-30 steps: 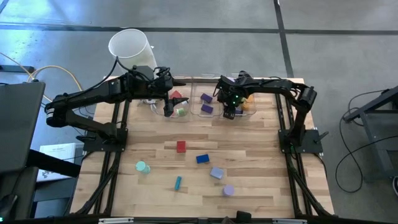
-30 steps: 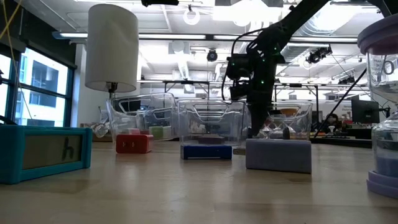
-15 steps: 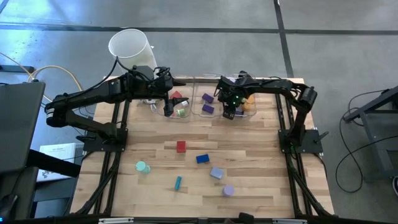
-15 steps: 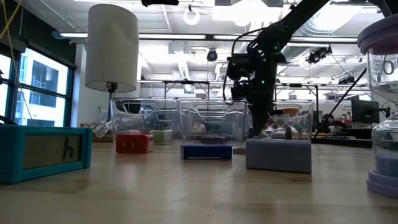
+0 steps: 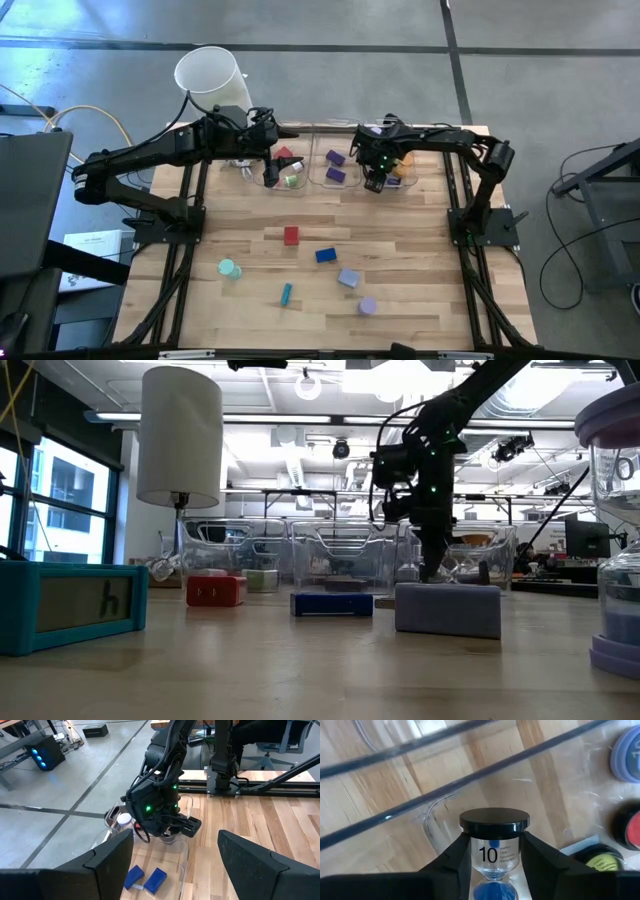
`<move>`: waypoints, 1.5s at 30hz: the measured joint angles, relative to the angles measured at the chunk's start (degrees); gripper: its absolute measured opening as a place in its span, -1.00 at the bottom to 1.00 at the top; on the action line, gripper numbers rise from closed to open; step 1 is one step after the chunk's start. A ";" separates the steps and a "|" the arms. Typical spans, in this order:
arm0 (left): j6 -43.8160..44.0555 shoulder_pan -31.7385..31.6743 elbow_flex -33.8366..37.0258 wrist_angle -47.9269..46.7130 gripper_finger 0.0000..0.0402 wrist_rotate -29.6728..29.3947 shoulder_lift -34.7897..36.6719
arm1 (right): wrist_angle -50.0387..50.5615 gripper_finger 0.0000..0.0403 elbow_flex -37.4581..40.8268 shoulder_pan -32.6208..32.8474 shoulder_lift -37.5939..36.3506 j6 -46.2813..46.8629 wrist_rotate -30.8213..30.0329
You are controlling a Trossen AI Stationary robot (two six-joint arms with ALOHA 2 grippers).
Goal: Pick & Place Office items
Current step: Put the blue hourglass into the right transparent bin
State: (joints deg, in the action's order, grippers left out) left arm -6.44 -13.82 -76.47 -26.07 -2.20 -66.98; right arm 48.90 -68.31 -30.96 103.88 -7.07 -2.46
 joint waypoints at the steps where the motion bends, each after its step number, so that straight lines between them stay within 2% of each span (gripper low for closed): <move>1: 0.00 0.02 0.00 0.01 0.41 0.00 0.00 | -0.07 -0.38 0.00 0.22 -0.01 0.03 0.02; 6: -0.02 0.02 0.00 -0.02 0.41 0.00 0.00 | 0.70 -0.44 -0.48 0.61 -0.11 1.84 -2.40; 8: -0.01 0.01 -0.01 0.01 0.41 0.00 0.00 | 0.71 -0.67 -1.08 0.64 -0.36 2.16 -3.10; 14: 0.01 0.02 0.00 -0.02 0.41 0.00 0.00 | 1.73 -0.98 -3.91 0.93 -0.15 2.12 -2.11; 21: -0.01 0.00 -0.01 0.01 0.41 0.00 0.00 | 3.48 -0.99 -4.66 0.92 -0.15 2.05 -3.46; 29: -0.01 0.01 0.00 0.01 0.41 0.00 0.00 | 3.34 -0.98 -4.72 0.98 -0.17 4.21 1.21; 34: -0.01 0.00 0.00 -0.01 0.41 0.00 0.00 | 4.22 -0.80 -4.73 0.92 -0.18 5.73 0.96; 42: -0.01 0.00 0.00 0.01 0.41 0.00 0.00 | 4.29 -0.09 -4.76 0.62 -0.20 5.56 -0.84; 45: -0.01 0.01 0.00 0.01 0.41 0.00 0.00 | 4.86 0.12 -4.81 -0.53 -0.24 3.92 -1.48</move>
State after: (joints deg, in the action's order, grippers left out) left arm -6.46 -13.81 -76.47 -26.06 -2.20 -66.98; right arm 53.76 -73.12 -31.49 103.63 -3.15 -3.94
